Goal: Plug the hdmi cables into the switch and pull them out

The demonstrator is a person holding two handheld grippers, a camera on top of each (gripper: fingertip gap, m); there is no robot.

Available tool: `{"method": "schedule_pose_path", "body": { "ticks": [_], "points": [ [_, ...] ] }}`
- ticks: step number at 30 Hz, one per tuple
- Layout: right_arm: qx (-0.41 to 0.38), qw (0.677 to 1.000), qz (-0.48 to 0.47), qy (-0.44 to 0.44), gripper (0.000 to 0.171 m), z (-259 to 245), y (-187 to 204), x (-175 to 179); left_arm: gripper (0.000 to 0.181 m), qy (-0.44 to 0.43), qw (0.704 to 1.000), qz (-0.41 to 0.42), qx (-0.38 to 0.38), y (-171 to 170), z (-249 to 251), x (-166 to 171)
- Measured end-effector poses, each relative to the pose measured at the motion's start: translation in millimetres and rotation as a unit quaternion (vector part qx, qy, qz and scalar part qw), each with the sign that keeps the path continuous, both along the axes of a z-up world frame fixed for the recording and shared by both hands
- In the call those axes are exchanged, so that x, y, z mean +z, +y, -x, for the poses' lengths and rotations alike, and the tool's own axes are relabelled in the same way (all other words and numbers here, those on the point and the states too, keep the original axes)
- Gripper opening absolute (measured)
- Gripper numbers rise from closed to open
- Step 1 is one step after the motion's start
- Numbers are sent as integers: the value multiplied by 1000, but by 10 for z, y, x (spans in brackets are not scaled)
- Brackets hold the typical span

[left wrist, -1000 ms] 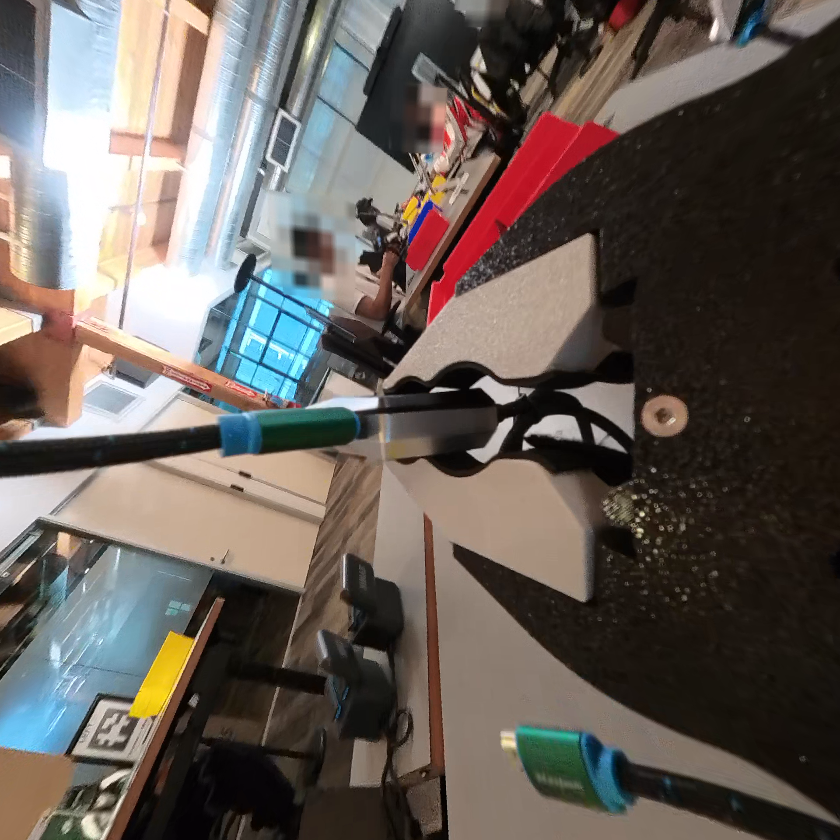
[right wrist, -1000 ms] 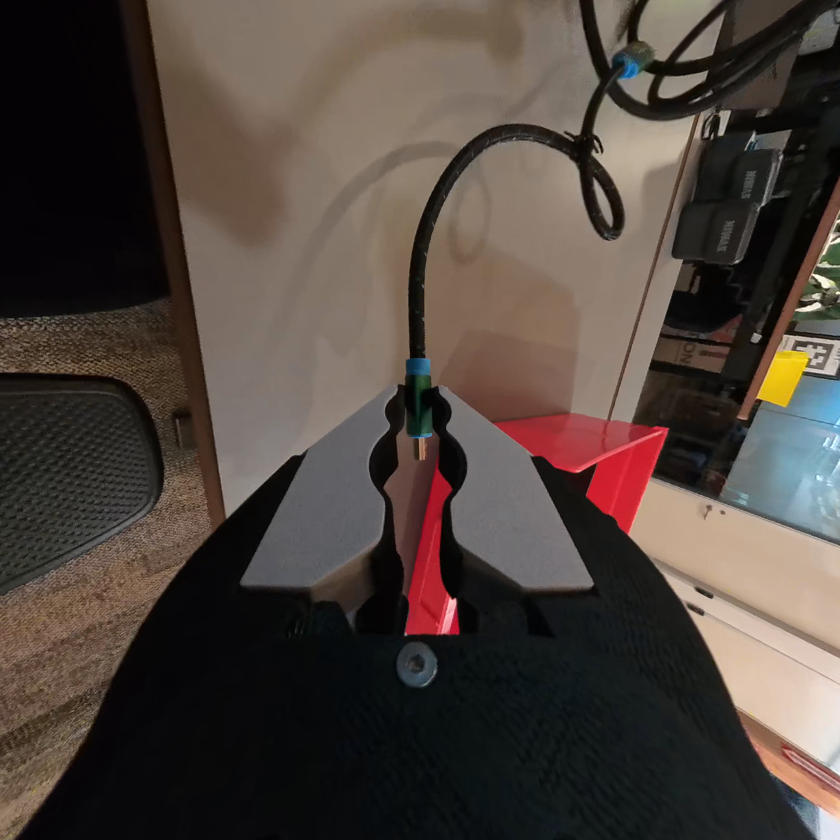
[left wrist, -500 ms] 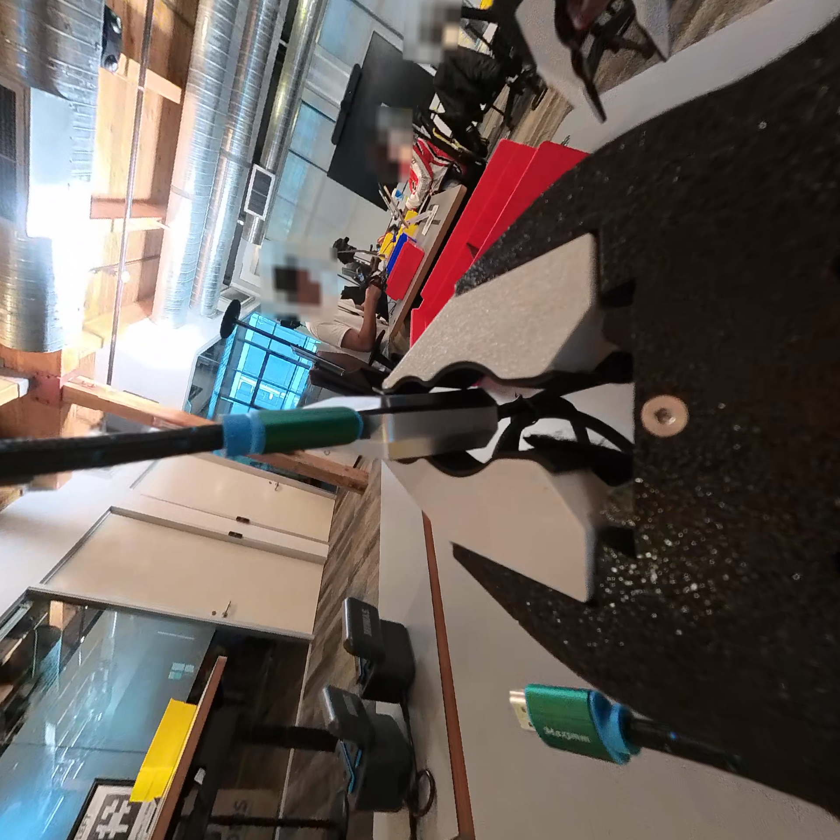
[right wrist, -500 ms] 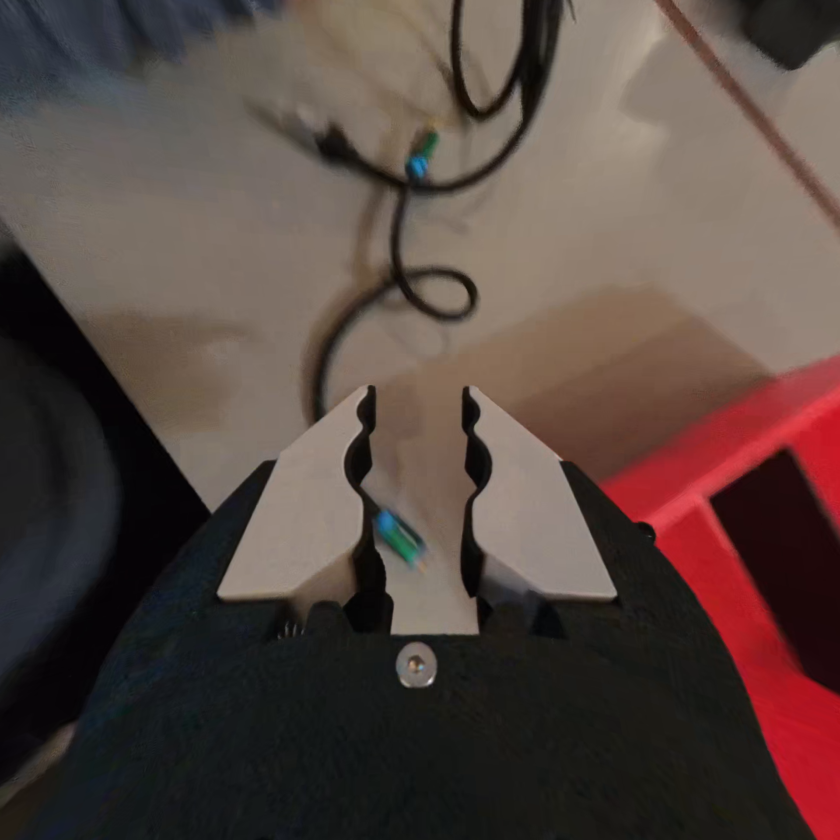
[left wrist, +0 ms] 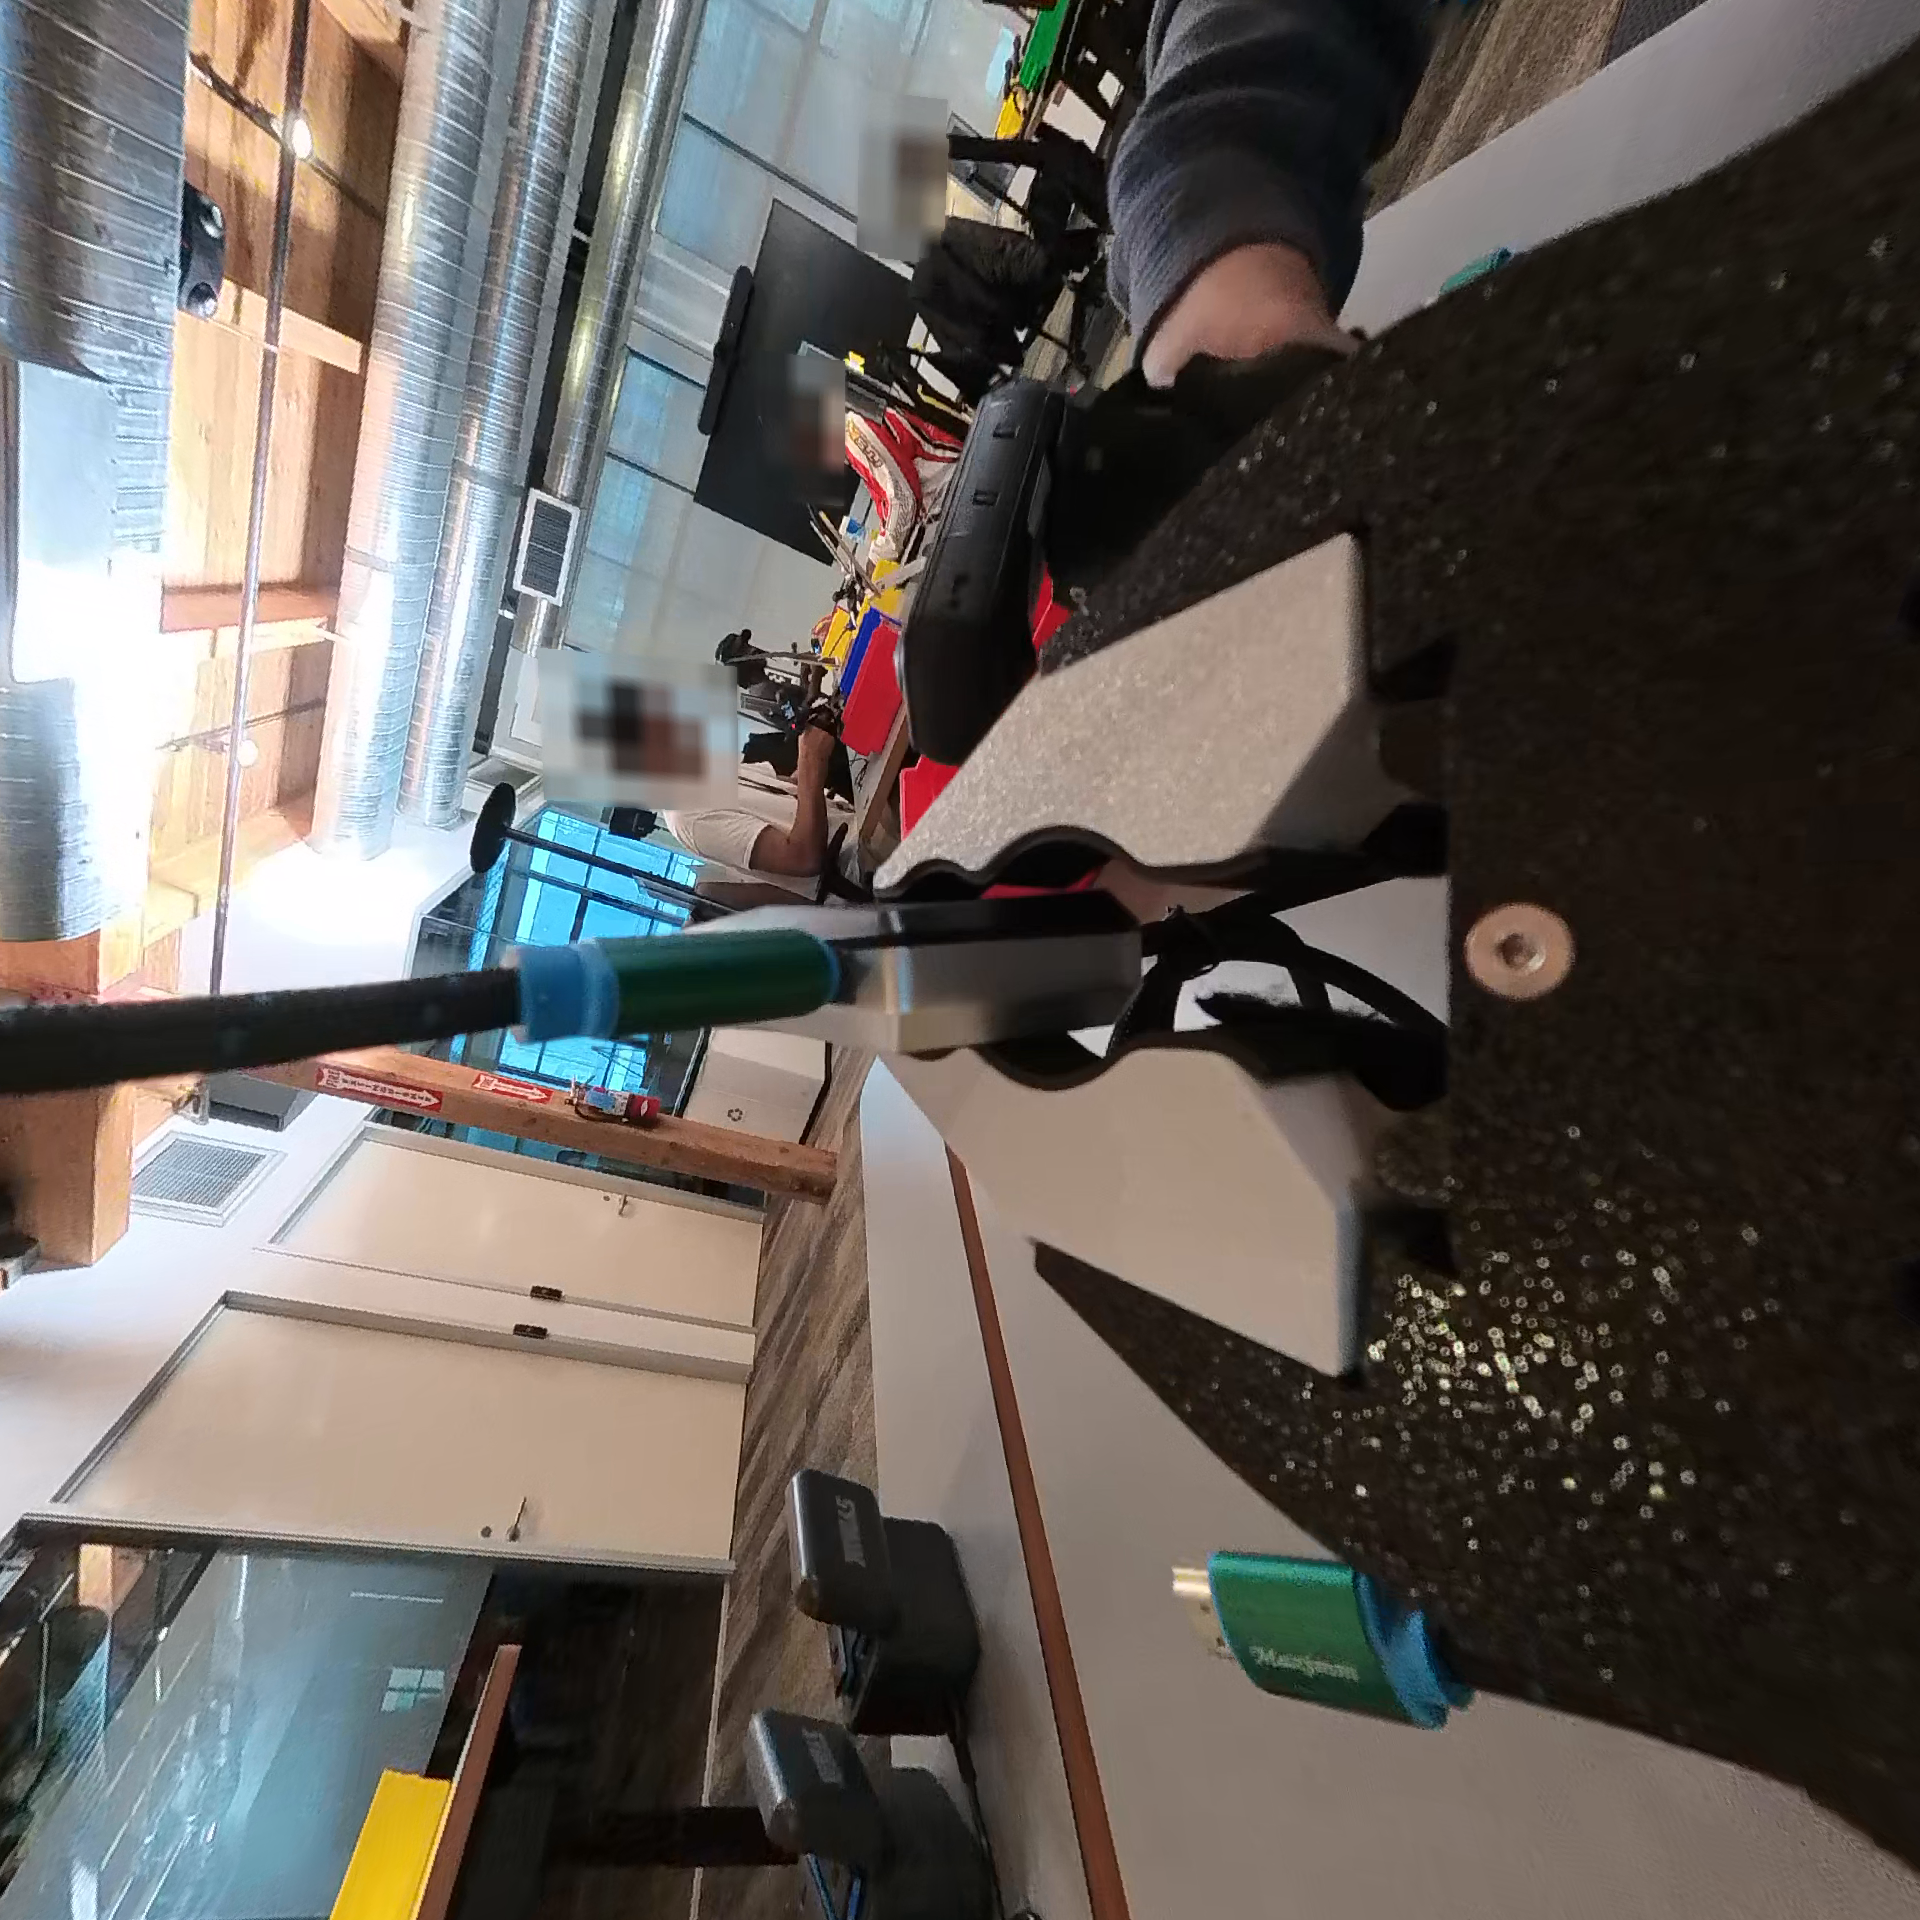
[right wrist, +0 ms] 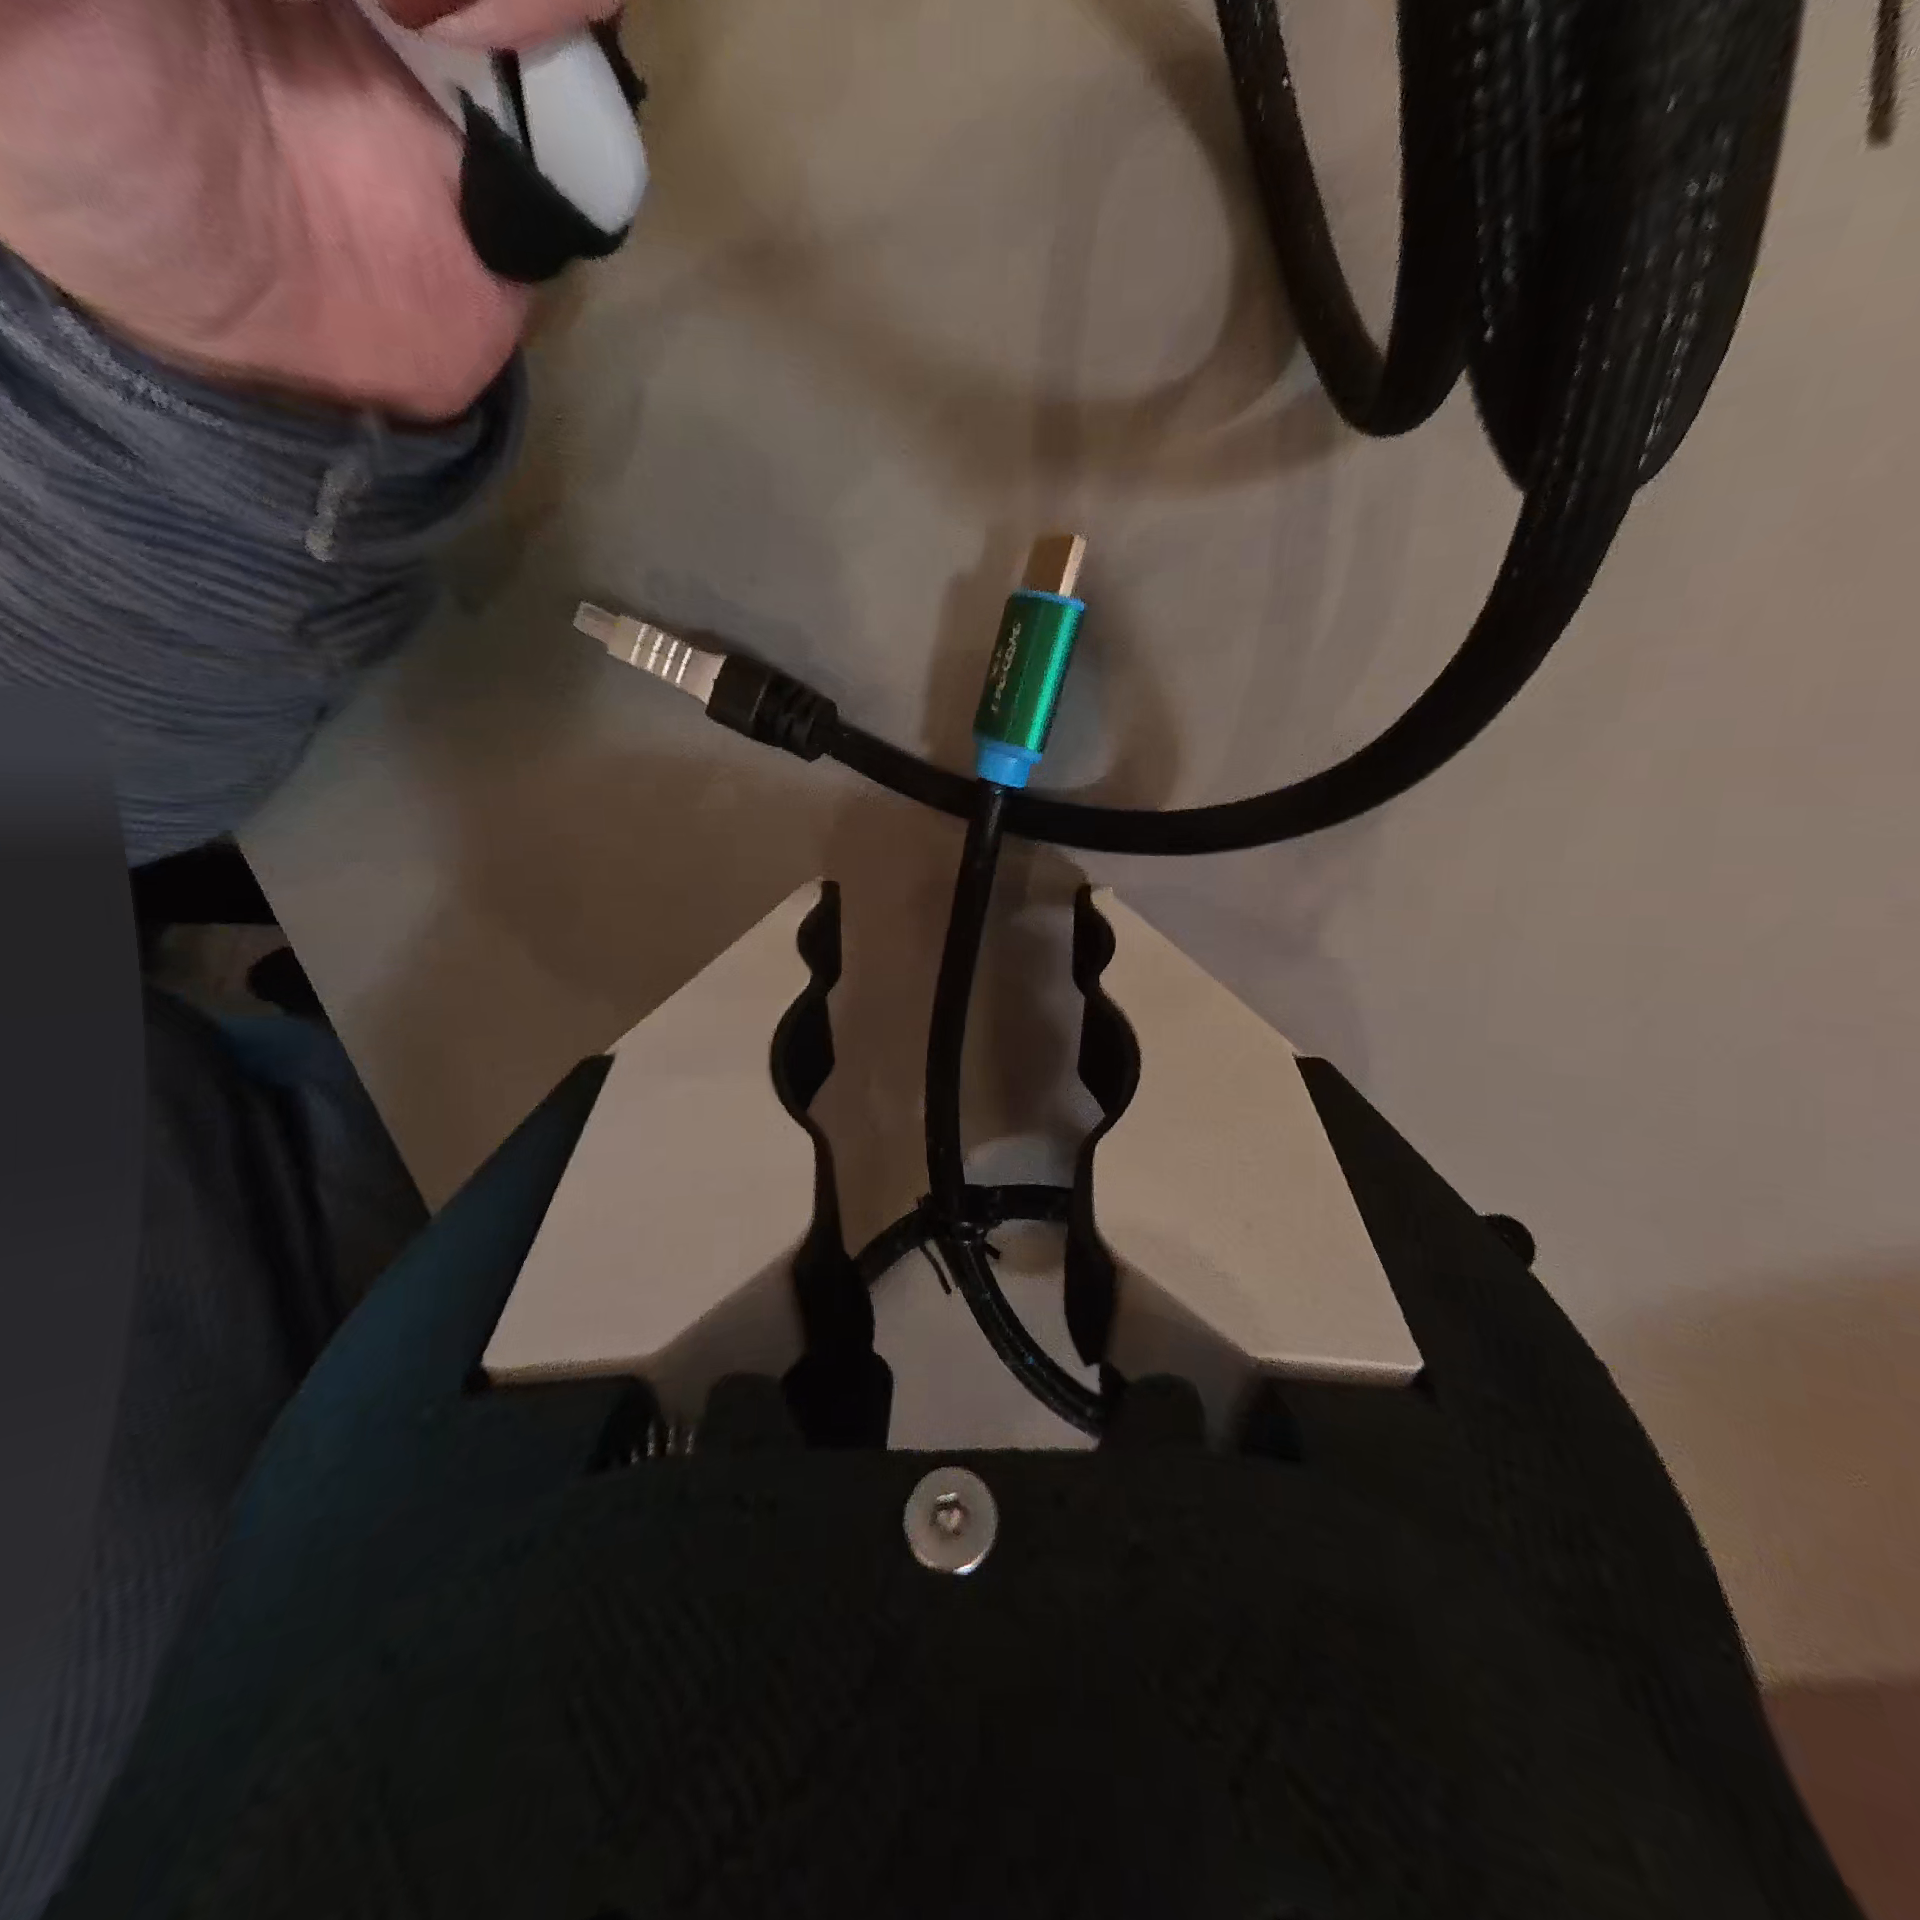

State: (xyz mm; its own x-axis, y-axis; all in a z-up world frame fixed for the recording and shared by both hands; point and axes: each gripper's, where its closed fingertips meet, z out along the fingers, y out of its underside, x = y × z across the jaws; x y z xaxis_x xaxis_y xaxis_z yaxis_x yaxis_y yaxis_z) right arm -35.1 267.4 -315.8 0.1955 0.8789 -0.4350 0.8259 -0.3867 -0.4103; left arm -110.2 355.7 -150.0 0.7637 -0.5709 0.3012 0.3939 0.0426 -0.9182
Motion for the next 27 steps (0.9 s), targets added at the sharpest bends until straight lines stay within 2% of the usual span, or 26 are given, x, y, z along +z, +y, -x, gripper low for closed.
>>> {"method": "schedule_pose_path", "body": {
  "ticks": [3,7,12,15,17,19,21,24,27],
  "points": [
    [3,1000,-16,-2,40,20,59,45,19,-2,1000,-1,-1,-1,1,-4],
    [-26,998,-13,60,28,207,182,246,19,1,1000,-2,-2,-4,-6,-4],
    [-19,999,-35,19,39,267,202,68,19,0,1000,-2,-4,-5,-10,-4],
    [-18,999,-45,-6,39,284,191,-15,19,0,1000,-2,-4,-7,-11,-1],
    [-19,998,-53,-10,30,303,196,-37,19,1,1000,-2,-5,-9,-13,1],
    [-11,998,-62,-15,15,298,198,-63,19,2,1000,-3,-5,-11,-19,3],
    [-1,997,-78,-9,13,298,188,-54,19,1,1000,-1,-7,-10,-27,12],
    [25,986,-159,40,12,285,152,185,19,-8,1000,3,-16,-41,-36,98],
    [51,952,-268,137,11,222,0,729,19,24,999,-13,-24,-115,-80,225]
  ]
}}
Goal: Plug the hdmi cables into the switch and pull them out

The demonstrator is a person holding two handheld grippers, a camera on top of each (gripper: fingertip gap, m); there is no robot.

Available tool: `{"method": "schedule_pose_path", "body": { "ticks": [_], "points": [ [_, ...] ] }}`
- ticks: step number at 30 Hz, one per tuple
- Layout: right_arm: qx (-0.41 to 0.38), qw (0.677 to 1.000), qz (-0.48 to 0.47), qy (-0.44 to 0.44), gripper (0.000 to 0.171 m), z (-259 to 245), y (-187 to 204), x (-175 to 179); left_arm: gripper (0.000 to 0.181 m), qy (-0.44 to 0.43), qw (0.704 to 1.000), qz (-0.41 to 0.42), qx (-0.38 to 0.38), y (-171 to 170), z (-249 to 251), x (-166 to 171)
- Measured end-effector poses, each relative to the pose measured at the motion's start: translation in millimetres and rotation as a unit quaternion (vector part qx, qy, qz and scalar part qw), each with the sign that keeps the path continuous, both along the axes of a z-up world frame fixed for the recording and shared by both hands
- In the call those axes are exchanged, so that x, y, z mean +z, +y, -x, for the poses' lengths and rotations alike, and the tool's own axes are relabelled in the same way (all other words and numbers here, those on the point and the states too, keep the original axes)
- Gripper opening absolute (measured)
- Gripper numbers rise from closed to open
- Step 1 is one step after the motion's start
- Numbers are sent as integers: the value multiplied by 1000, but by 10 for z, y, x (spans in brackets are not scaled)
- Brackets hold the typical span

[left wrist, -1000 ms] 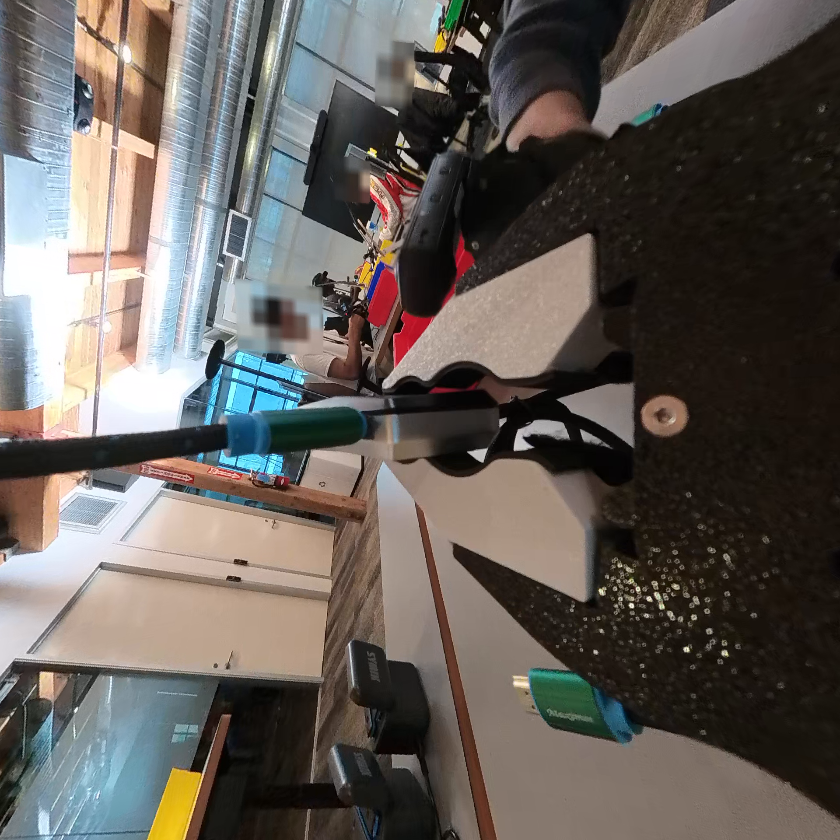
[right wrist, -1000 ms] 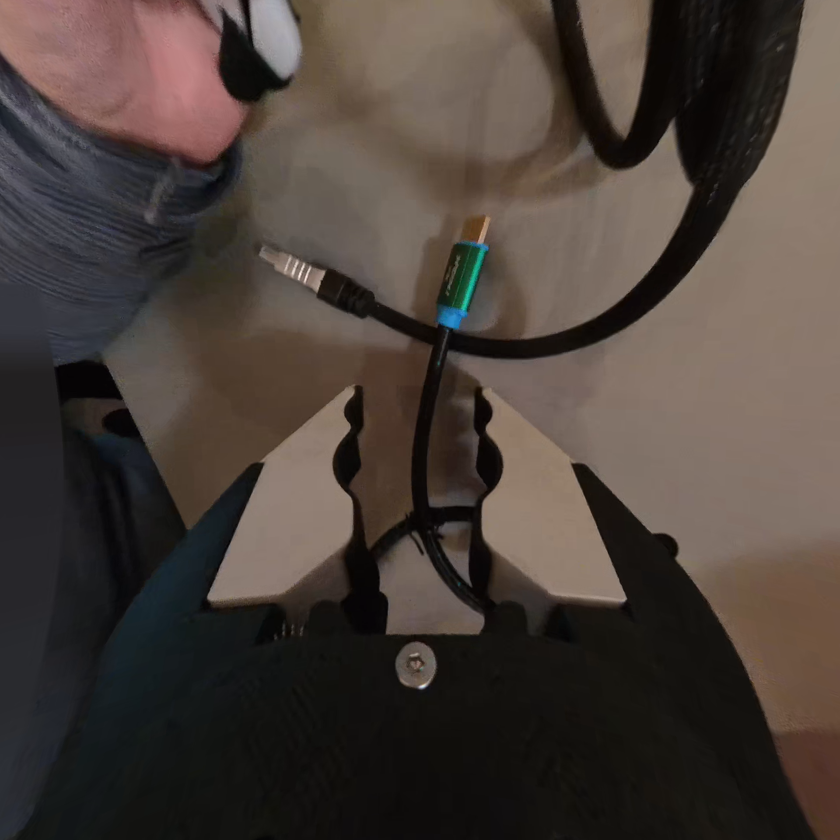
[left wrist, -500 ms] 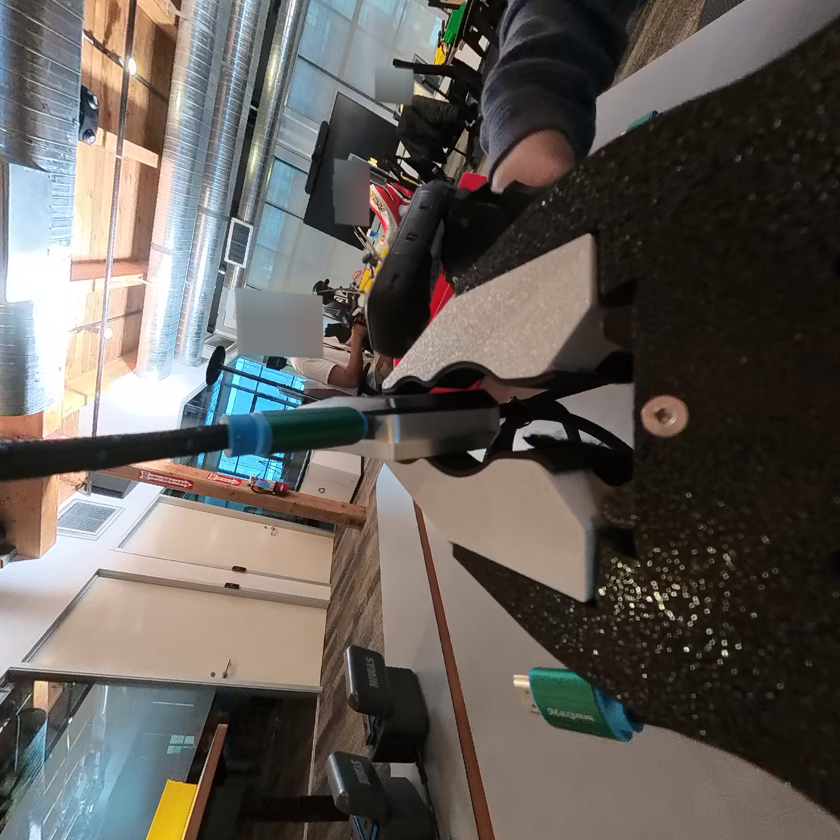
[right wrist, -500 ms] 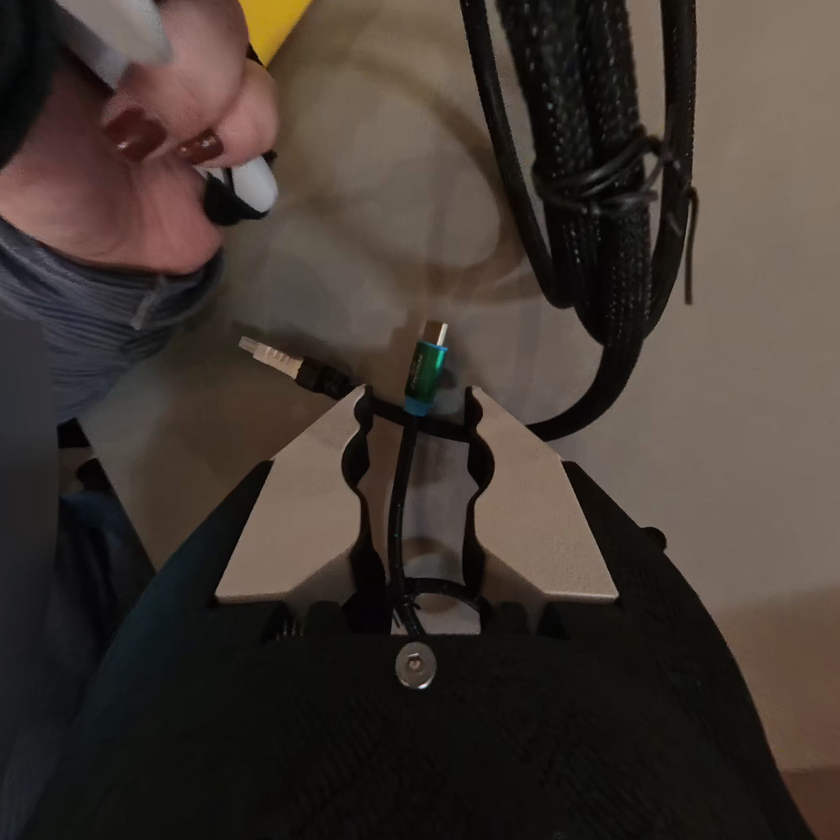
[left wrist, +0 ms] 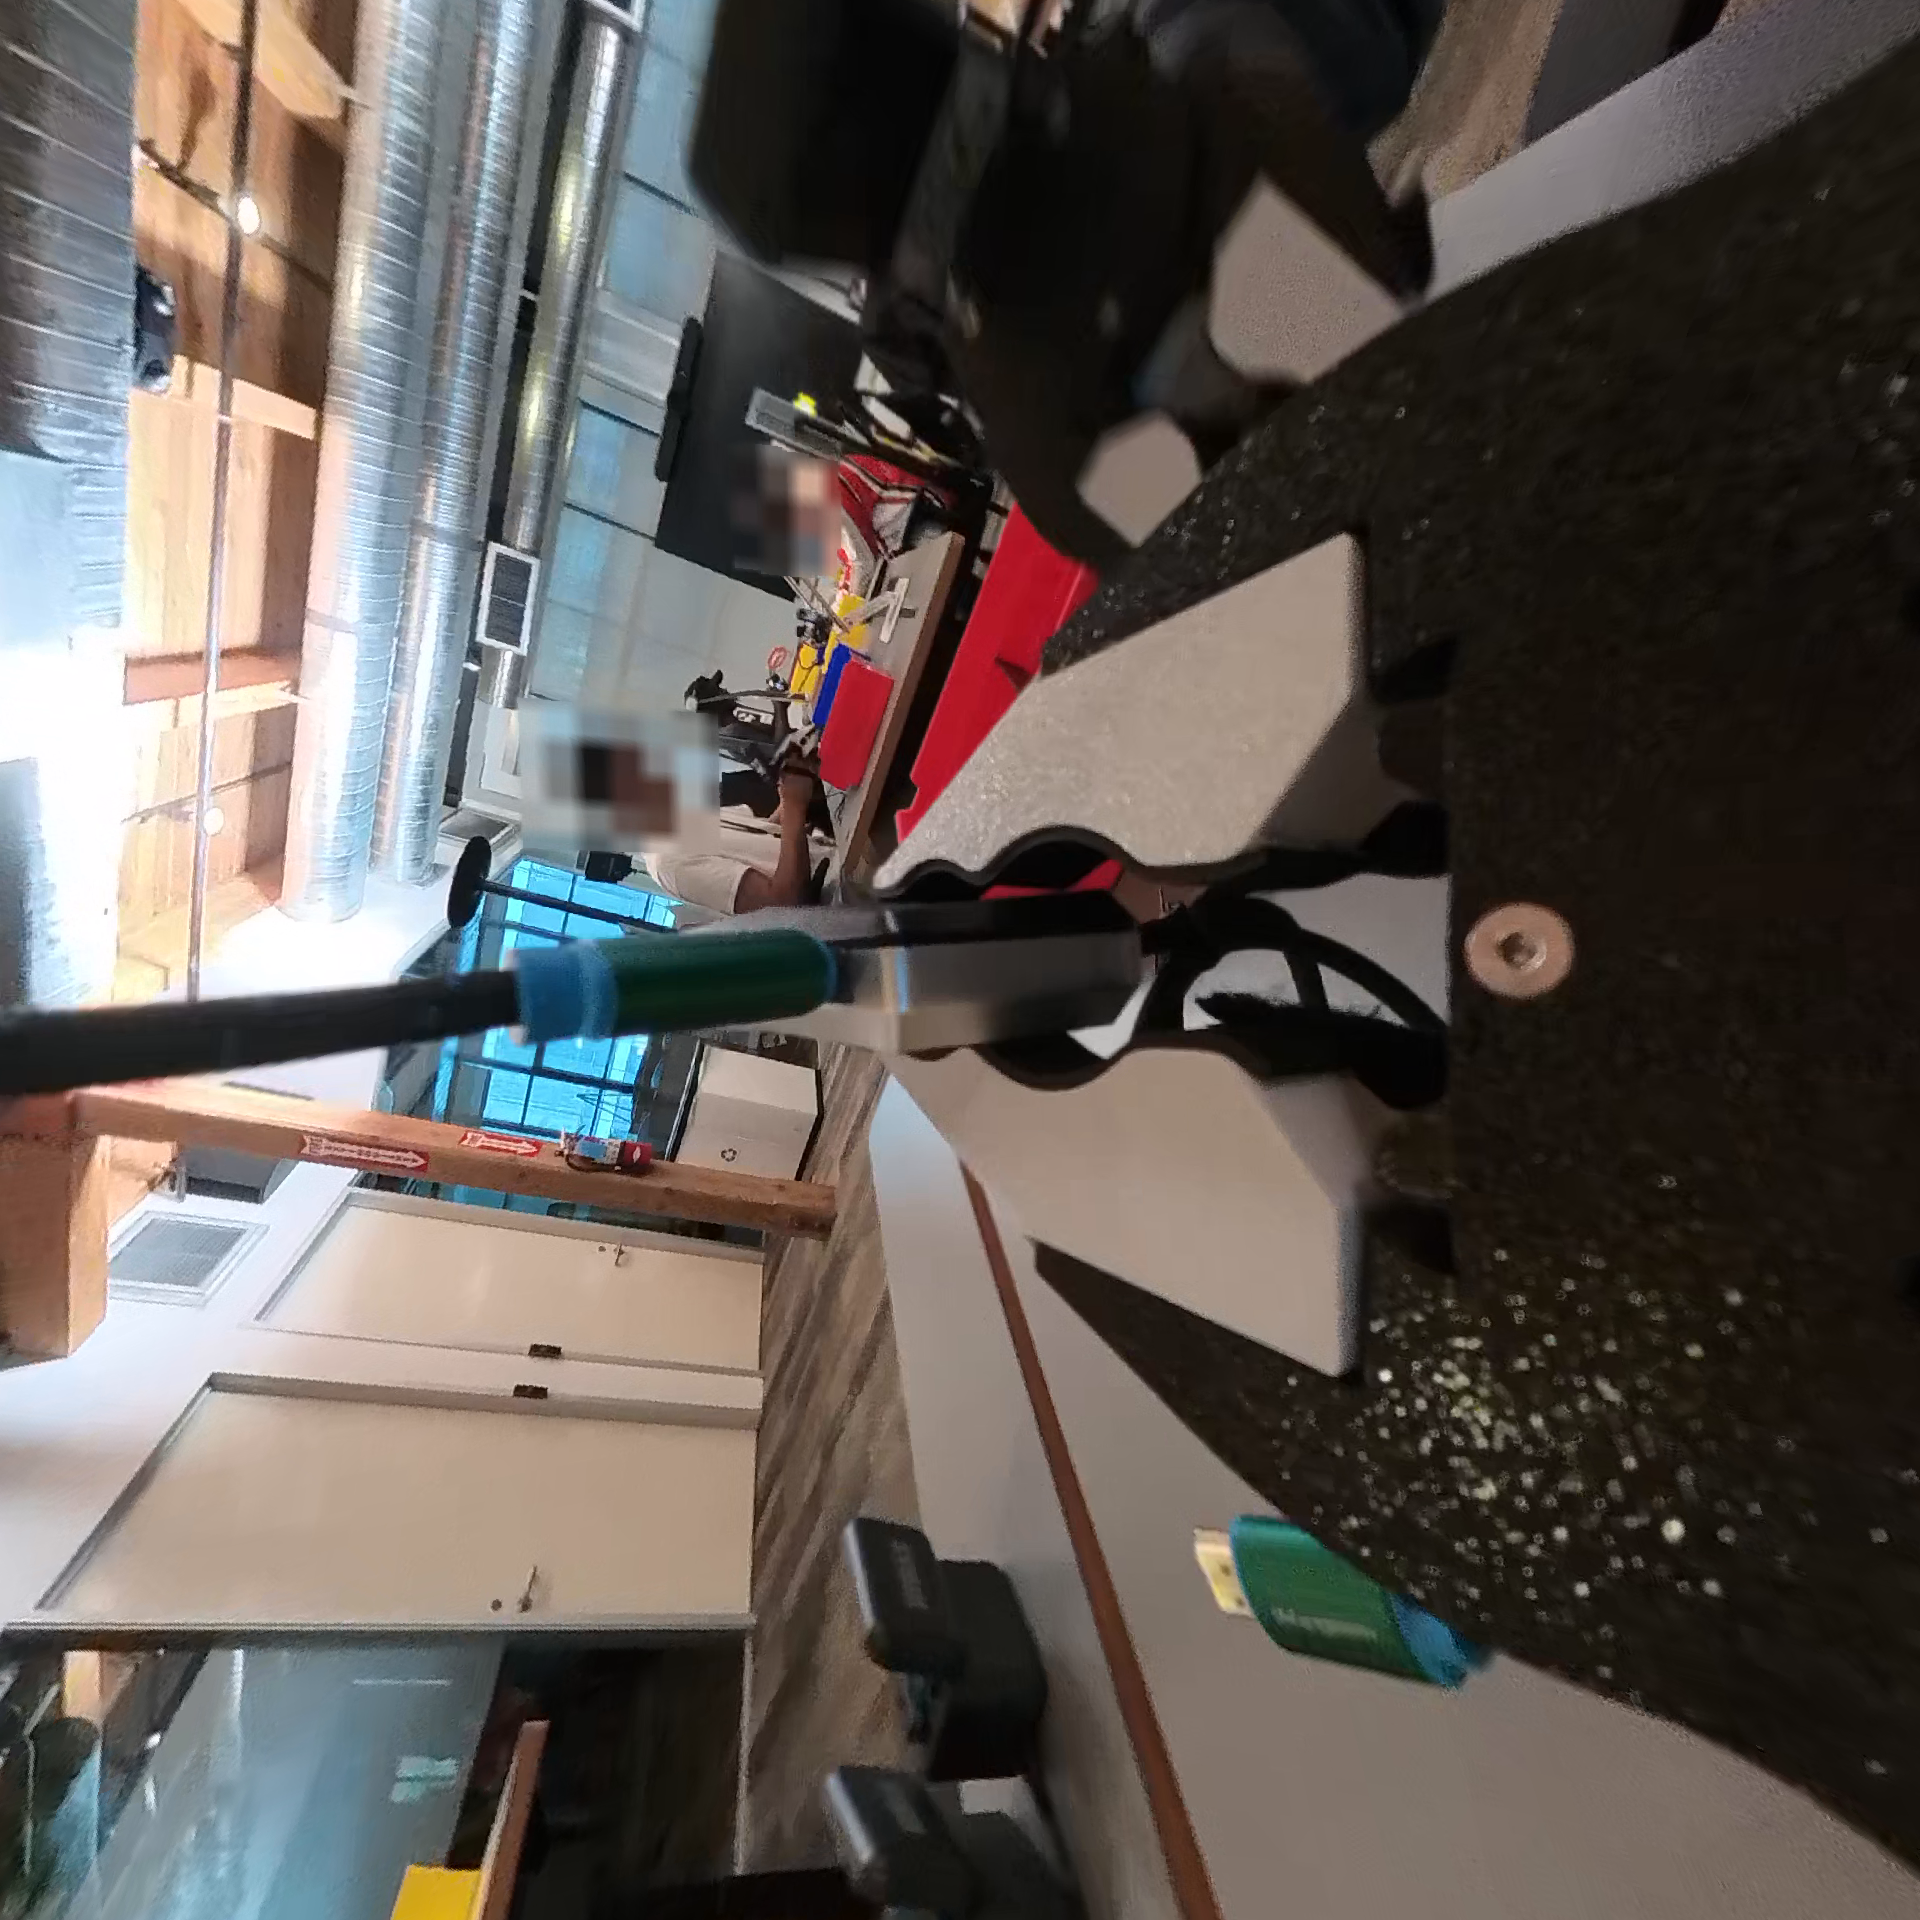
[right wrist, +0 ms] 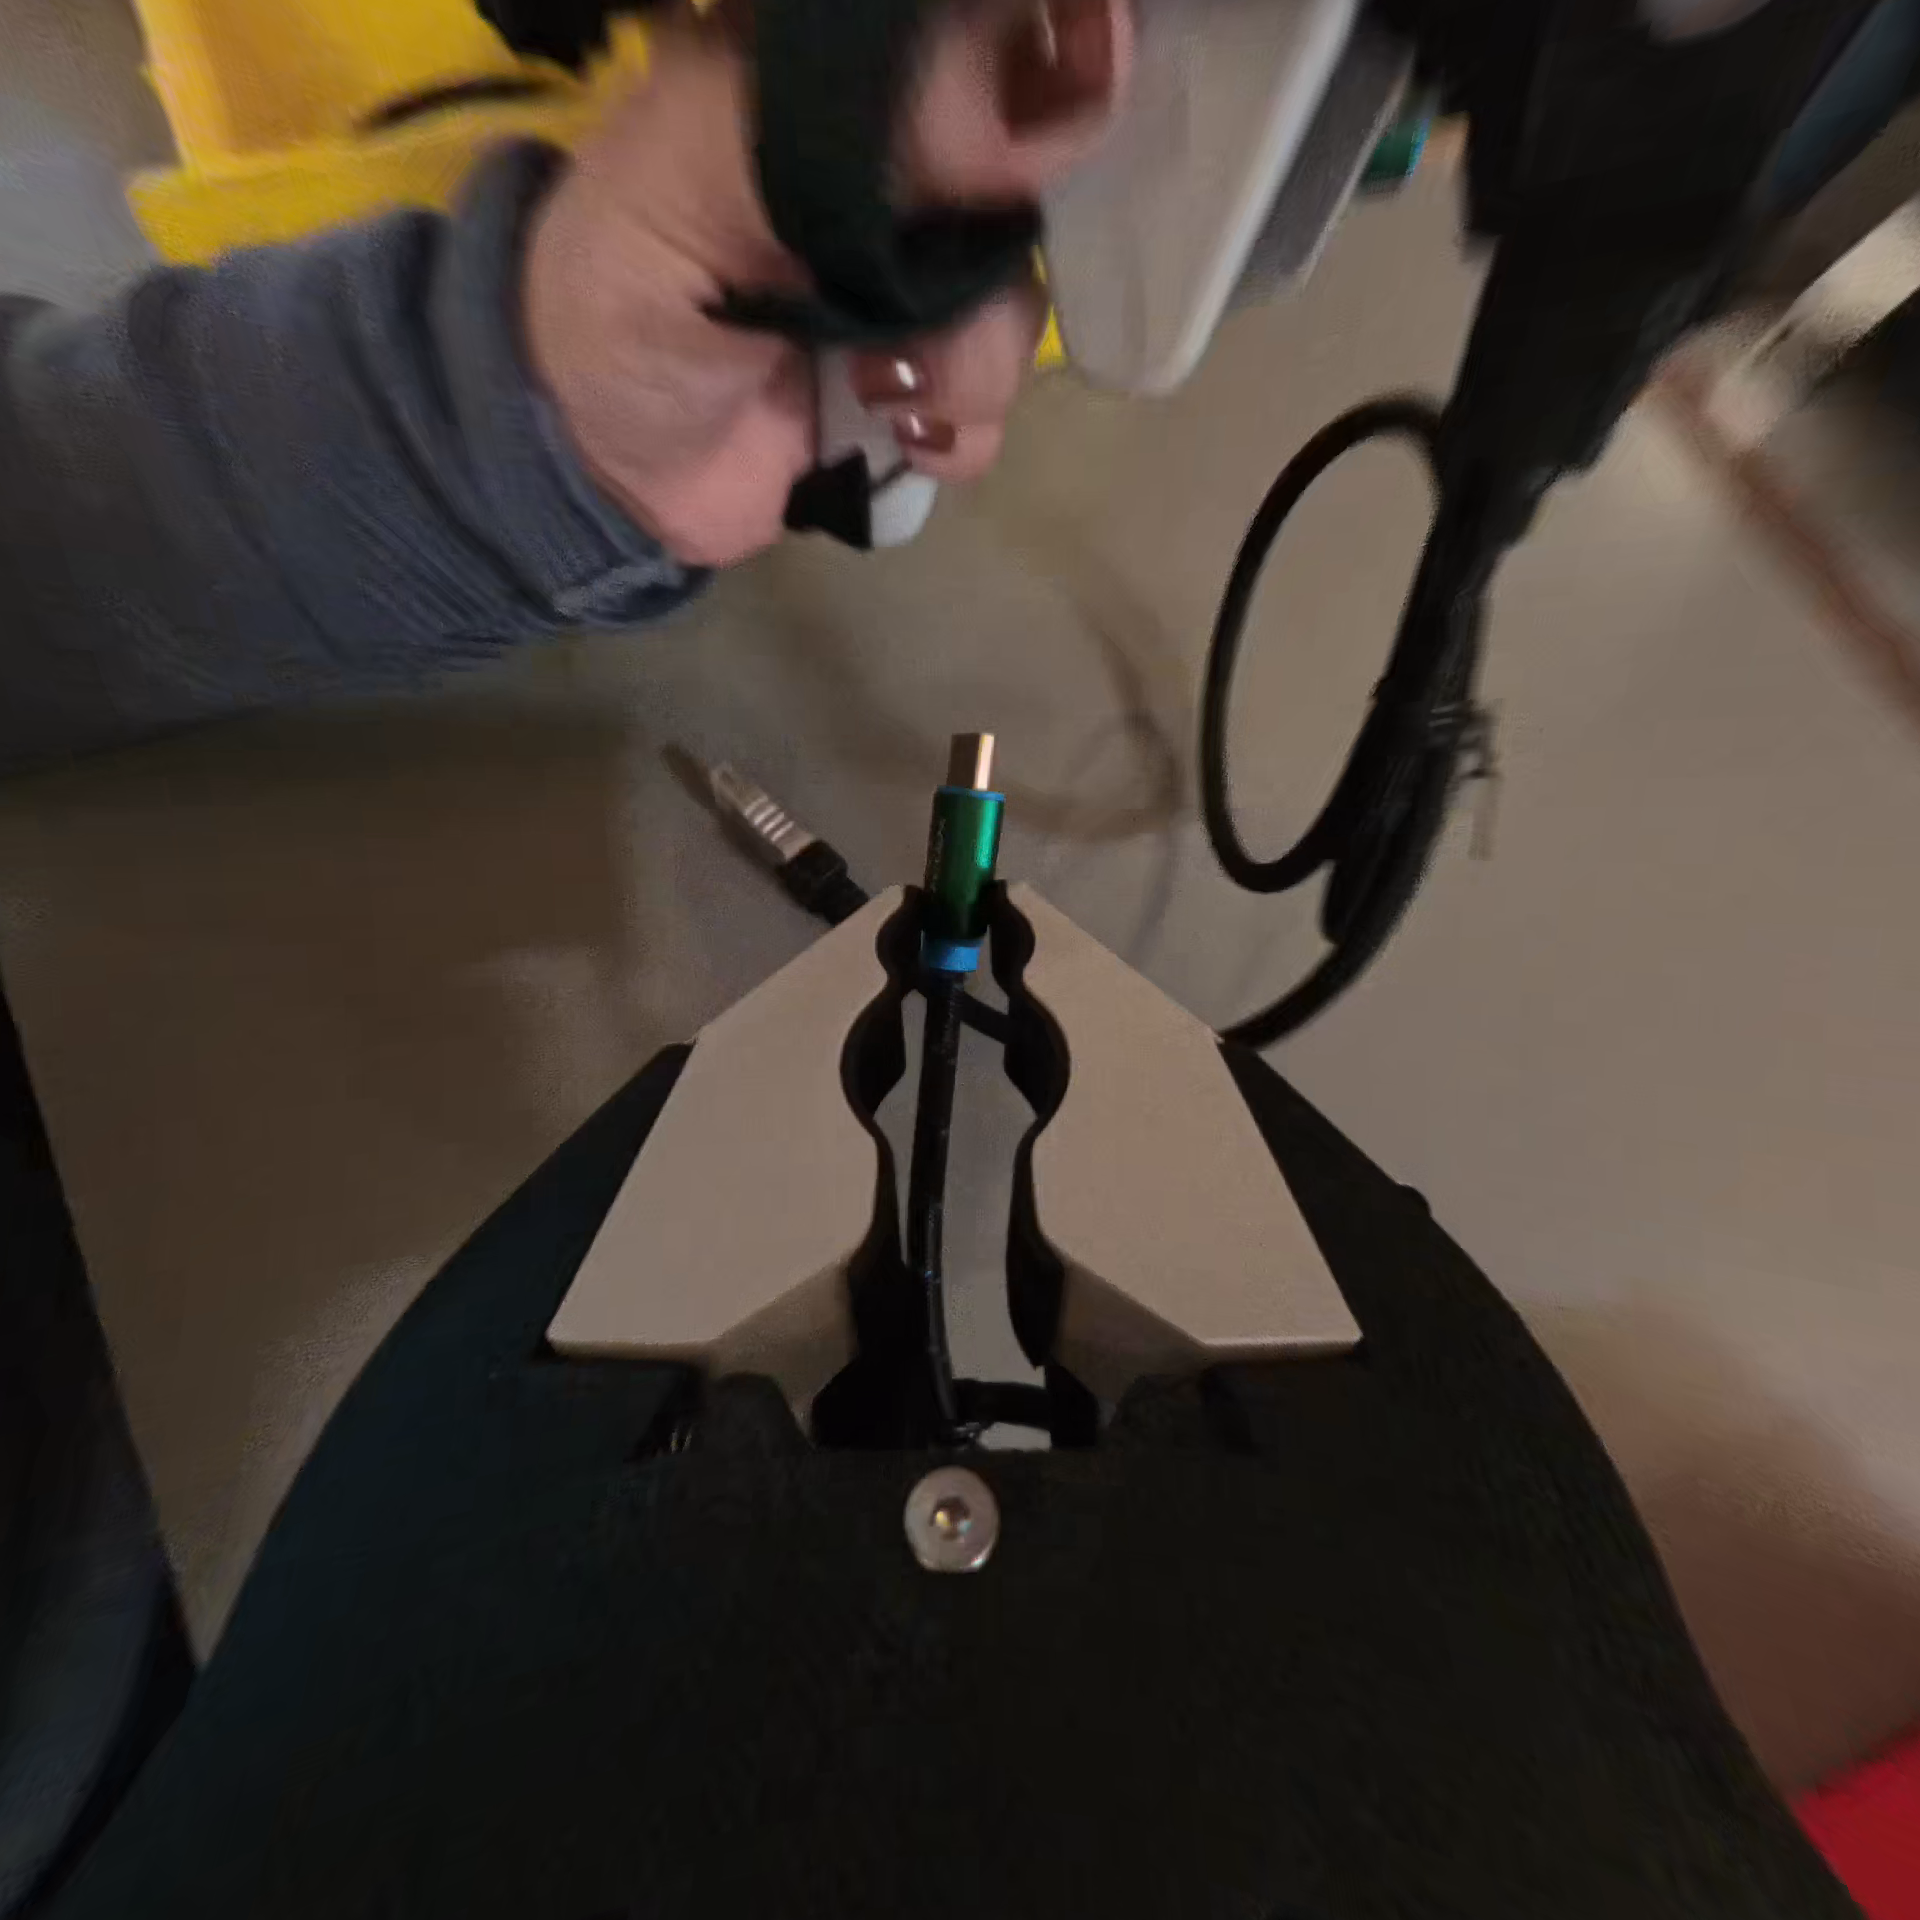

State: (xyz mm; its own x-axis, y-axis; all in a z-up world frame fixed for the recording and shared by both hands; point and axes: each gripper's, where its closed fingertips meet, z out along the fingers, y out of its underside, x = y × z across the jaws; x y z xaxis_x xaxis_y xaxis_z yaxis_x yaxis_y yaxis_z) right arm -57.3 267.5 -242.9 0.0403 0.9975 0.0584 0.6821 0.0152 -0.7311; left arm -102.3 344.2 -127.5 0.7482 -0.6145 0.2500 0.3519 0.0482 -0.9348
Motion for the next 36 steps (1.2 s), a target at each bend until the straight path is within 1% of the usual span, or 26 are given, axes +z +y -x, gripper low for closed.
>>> {"method": "schedule_pose_path", "body": {
  "ticks": [3,6,8,10,13,15,18,21,23,25,31,36],
  "points": [
    [16,987,-140,78,11,-164,-159,573,18,34,999,-36,4,-102,-23,165],
    [22,954,-269,132,11,-327,-345,1061,18,75,992,-100,12,-261,-84,353],
    [20,921,-360,147,11,-423,-430,1331,18,115,981,-154,18,-397,-173,470],
    [14,882,-447,147,11,-500,-491,1569,18,169,963,-206,27,-540,-290,565],
    [-2,815,-563,137,11,-589,-559,1906,19,240,931,-269,52,-733,-460,703],
    [-10,777,-617,127,11,-624,-597,2084,18,262,914,-301,71,-842,-530,802],
    [-21,735,-668,115,11,-650,-627,2274,18,260,901,-338,75,-1002,-607,935],
    [-31,706,-701,96,10,-656,-618,2368,19,266,895,-348,83,-1077,-641,1014],
    [-32,690,-718,87,10,-646,-641,2393,19,275,892,-348,84,-1098,-663,1029],
    [-28,681,-726,88,10,-624,-690,2395,19,284,889,-349,83,-1116,-689,1031],
    [-27,686,-722,88,10,-620,-720,2368,19,314,873,-360,96,-1156,-755,1037],
    [-36,683,-725,78,10,-658,-689,2375,19,359,843,-377,133,-1170,-786,1035]
  ]
}}
